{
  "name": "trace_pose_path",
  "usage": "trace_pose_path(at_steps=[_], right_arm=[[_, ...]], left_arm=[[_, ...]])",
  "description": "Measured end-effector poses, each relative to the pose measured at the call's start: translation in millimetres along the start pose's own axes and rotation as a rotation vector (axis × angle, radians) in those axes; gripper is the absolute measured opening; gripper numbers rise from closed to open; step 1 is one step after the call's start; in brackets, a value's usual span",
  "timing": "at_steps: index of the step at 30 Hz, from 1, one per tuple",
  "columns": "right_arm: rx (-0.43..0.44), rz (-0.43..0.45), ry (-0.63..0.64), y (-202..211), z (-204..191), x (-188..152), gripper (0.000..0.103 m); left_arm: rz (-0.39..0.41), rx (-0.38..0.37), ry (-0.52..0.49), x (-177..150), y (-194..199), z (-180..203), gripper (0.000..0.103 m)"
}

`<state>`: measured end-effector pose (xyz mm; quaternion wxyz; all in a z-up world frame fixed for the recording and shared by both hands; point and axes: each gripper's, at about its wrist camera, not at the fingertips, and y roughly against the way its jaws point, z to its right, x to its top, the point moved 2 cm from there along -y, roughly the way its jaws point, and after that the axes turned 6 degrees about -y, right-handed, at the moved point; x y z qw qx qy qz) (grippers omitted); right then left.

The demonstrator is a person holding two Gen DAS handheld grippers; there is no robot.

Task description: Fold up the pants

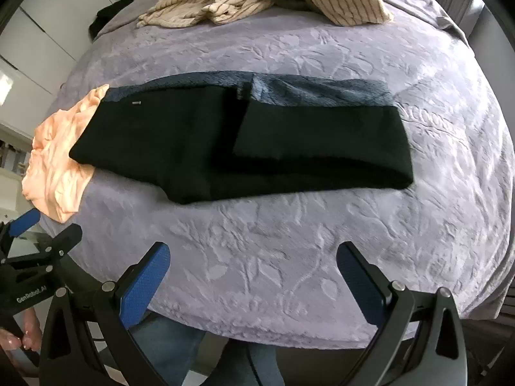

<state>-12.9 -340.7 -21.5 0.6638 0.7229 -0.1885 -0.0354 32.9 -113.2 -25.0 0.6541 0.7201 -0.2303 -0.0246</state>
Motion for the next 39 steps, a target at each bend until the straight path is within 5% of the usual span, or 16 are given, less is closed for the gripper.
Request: trace_pose_path(at_steps=[13,39], right_arm=[[-0.018,-0.039,-0.024,-33.6,-49.2,34.0,0.103],[-0.059,-0.143,-0.054,-83.0,-77.1,43.1,0.103]], left_arm=[[-0.032,-0.075,-0.008,31.9,-41.0,-51.5,0.103],[-0.098,-0.205,0.051,54.6,-105.5,-87.4,0.103]])
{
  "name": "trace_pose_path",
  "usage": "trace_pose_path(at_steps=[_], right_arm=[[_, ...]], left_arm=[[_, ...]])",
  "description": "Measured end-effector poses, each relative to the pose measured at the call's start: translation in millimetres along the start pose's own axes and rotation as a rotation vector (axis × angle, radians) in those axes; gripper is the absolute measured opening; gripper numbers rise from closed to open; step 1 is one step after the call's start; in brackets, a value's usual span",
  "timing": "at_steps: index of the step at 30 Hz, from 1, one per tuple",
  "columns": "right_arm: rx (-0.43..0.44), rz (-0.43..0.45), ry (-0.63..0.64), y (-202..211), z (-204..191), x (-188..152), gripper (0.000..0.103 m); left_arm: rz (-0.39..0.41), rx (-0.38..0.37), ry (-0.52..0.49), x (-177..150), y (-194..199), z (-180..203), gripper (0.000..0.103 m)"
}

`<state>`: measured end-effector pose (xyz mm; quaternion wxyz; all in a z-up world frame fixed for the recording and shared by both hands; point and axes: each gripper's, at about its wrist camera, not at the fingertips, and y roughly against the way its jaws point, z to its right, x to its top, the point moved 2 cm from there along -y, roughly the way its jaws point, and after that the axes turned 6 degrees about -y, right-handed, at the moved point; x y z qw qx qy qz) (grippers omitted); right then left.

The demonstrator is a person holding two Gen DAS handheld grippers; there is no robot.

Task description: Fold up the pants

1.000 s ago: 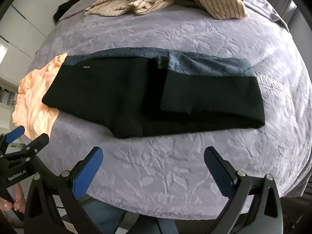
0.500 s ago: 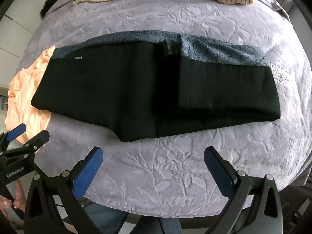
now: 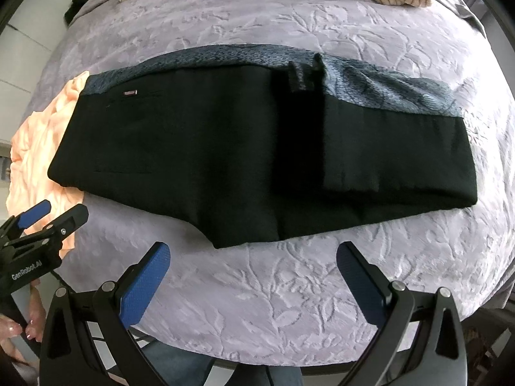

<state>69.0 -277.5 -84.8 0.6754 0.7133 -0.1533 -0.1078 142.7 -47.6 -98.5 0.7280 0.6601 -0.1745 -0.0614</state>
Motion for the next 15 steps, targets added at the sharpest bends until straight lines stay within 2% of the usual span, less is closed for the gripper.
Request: trace_pose_path(at_steps=[3,6,10,13,15], right_arm=[[0.008,-0.007,0.003,-2.6,-2.0,1.6,0.103],[0.042,-0.013,0.001,-5.1,-3.9,2.1,0.103],[0.106,-0.017,-0.012,-10.4,-5.0,-0.1,0.103],[0.128,-0.023,-0.016,-17.1,-5.2,-2.2,0.103],[0.136,-0.034,-0.02,-22.6,-4.9,-2.9,0.103]], left_arm=[[0.038,-0.077,0.064,3.5,-2.2,-16.2,0.103],[0.094,-0.235,0.183,4.1,-6.9,-43.9,0.103],[0.11,-0.419,0.297,1.1,-23.8,-64.5,0.103],[0.139,-0.496,0.301,5.8,-32.7,-62.7,0.103],[0.144,-0.5,0.308,8.3,-39.6,-62.7,0.103]])
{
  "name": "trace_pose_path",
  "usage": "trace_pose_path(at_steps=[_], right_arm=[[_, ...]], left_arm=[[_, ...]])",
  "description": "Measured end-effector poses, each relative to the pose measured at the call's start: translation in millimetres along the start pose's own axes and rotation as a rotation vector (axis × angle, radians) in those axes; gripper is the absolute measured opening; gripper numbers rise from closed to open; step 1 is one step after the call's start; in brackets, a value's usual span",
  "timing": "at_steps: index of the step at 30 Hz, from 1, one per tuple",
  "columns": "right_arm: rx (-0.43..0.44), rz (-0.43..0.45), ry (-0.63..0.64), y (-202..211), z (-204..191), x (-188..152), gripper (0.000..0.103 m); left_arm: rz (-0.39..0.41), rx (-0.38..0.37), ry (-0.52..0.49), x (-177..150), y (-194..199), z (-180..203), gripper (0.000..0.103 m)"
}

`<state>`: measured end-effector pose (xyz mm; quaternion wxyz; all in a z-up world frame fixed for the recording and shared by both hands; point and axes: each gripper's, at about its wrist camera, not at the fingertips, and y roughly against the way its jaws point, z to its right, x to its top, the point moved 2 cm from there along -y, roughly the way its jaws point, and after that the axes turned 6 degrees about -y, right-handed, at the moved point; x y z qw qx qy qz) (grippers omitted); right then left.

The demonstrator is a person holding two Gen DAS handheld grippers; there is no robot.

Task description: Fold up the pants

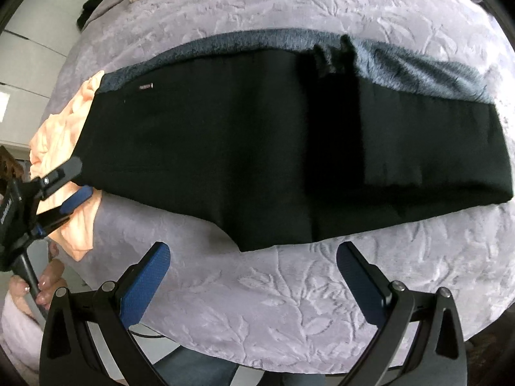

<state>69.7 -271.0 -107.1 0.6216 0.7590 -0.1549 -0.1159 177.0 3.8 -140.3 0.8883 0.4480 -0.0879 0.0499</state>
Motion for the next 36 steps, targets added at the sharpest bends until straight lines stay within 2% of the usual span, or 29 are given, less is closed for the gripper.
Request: trace_pose_path(at_steps=[9,13,17,20,21,23,24,26,27,30,31,33,36], right_arm=[[0.003,-0.023,-0.005,-9.8,4.0,-2.9,0.103],[0.013,-0.011,0.004,-4.7,2.9,-0.4,0.103],[0.043,0.023,-0.001,8.1,4.0,4.4,0.103],[0.055,0.048,0.007,14.9,5.2,13.3,0.103],[0.056,0.052,0.009,17.0,6.6,16.5,0.103],[0.057,0.059,0.015,20.7,5.3,28.8,0.103],[0.06,0.06,0.019,22.2,3.3,34.2,0.103],[0.08,0.069,0.044,30.3,-4.0,52.7,0.103],[0.095,0.071,0.055,34.9,-7.5,59.6,0.103],[0.203,0.046,0.093,49.8,-33.3,91.4,0.103],[0.238,0.023,0.114,53.2,-47.0,103.3,0.103],[0.298,-0.042,0.168,55.5,-80.1,124.0,0.103],[0.33,-0.138,0.25,50.1,-129.4,141.0,0.103]], left_arm=[[0.008,-0.003,0.109,-2.1,-16.4,-24.6,0.103],[0.048,0.028,0.062,5.0,-2.6,-2.5,0.103],[0.135,-0.014,-0.013,13.4,20.4,24.9,0.103],[0.067,0.087,-0.005,18.6,-6.4,13.6,0.102],[0.03,0.114,0.026,18.6,-17.3,4.9,0.099],[-0.002,0.184,0.073,18.4,-27.9,-7.4,0.068],[0.002,0.208,0.066,18.7,-26.9,-8.2,0.063],[0.032,0.288,-0.021,19.1,-18.7,4.0,0.041],[0.04,0.335,-0.079,19.0,-16.2,12.5,0.04],[0.088,0.554,-0.384,10.4,-19.9,55.1,0.038],[0.111,0.659,-0.539,1.2,-27.0,72.9,0.038],[0.128,0.766,-0.696,-11.3,-37.2,88.2,0.038],[0.139,0.799,-0.754,-15.8,-37.5,90.7,0.038]])
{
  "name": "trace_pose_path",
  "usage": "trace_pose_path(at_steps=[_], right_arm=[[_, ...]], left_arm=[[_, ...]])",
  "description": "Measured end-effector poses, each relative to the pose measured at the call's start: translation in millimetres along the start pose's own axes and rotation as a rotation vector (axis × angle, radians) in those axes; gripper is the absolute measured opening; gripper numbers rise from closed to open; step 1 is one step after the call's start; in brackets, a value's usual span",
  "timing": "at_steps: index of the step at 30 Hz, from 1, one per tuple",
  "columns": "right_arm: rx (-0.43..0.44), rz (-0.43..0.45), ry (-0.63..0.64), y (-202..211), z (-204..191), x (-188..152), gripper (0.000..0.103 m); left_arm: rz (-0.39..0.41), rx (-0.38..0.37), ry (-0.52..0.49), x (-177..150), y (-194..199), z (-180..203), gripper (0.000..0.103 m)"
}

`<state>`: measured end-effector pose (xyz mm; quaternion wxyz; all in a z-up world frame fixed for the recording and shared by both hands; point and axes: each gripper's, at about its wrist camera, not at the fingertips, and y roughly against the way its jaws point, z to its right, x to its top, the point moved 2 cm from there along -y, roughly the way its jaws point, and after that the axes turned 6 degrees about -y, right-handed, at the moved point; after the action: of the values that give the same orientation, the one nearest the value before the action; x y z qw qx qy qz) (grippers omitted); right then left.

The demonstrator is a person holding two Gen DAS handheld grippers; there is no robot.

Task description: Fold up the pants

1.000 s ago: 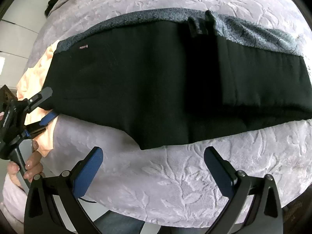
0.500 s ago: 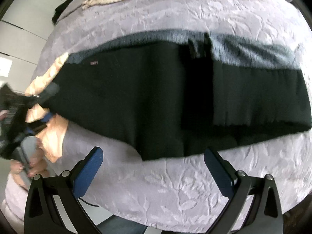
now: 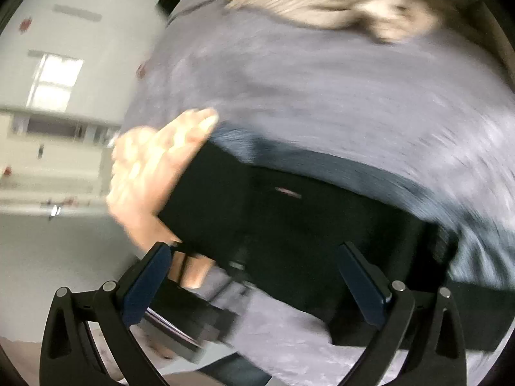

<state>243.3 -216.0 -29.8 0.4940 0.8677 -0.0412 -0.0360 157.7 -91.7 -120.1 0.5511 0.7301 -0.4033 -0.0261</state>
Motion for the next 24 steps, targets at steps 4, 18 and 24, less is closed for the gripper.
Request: trace_pose_path(at_steps=[4,18,24], right_arm=[[-0.062,-0.161,0.168,-52.2,-64.2,24.7,0.103],[0.018,-0.21,0.167,-57.2,-47.3,16.1,0.021],[0.259,0.02,0.048,56.1,28.5,-20.0,0.021]], left_arm=[[0.005,0.013,-0.02,-0.5,0.8,0.8,0.038],[0.121,0.059,-0.09,37.7,52.0,28.9,0.038],[0.241,0.023,-0.13,85.9,115.9,76.3,0.038]])
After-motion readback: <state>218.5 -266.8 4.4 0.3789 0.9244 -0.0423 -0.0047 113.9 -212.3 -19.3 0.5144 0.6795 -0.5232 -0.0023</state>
